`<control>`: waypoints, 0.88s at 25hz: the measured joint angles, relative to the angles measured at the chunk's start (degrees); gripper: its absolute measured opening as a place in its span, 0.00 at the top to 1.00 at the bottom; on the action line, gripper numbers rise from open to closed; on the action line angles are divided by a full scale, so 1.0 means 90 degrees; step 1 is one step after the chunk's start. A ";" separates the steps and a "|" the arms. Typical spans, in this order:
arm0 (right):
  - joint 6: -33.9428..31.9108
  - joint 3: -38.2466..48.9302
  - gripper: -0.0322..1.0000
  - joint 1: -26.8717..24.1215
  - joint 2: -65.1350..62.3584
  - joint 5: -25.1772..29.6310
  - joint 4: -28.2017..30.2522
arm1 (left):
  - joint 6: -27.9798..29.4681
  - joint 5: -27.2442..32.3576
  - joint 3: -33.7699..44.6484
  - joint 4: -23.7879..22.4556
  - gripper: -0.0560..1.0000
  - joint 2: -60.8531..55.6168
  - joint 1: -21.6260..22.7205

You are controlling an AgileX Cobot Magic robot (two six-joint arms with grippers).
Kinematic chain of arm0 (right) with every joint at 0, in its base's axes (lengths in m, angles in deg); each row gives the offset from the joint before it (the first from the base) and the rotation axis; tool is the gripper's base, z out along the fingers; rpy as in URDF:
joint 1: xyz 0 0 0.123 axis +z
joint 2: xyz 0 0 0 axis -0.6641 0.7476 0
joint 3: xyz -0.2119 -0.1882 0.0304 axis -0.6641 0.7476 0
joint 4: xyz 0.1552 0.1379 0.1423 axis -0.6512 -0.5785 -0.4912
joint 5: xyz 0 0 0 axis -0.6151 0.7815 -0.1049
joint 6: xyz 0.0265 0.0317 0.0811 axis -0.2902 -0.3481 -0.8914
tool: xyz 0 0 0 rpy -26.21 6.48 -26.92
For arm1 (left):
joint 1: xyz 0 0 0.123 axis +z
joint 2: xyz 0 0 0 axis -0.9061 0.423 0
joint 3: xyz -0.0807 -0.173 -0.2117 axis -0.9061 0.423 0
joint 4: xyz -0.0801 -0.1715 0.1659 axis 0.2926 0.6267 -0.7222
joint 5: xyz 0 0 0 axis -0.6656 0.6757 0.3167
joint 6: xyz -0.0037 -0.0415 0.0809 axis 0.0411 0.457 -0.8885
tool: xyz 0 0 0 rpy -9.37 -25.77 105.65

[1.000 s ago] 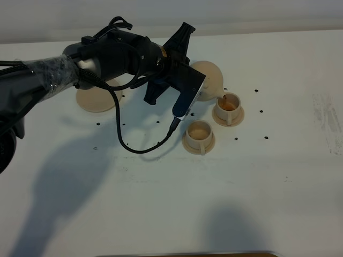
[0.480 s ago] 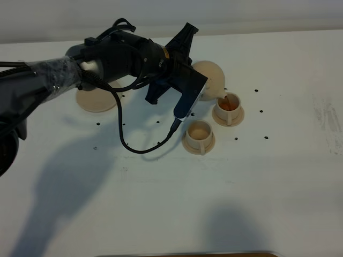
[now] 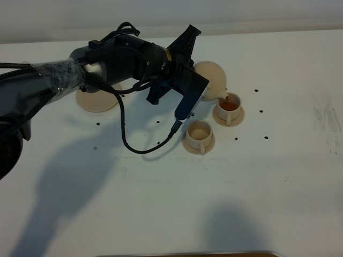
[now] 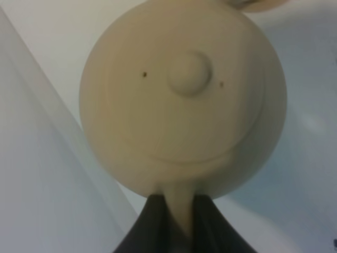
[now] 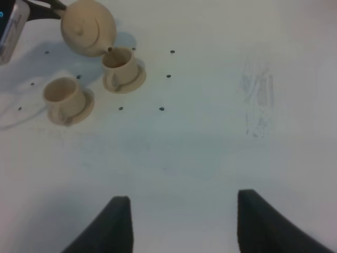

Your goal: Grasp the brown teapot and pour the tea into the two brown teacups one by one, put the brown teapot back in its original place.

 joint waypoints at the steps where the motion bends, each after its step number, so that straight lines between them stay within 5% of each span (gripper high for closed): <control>1: 0.0000 0.0000 0.55 0.0000 0.0000 0.0000 0.0000 | 0.0000 0.0000 0.0000 0.0000 0.79 0.0000 0.0000; 22: 0.0000 0.0000 0.55 0.0000 0.0000 0.0000 0.0000 | 0.0000 -0.0032 0.0000 -0.0161 0.79 0.0000 -0.0007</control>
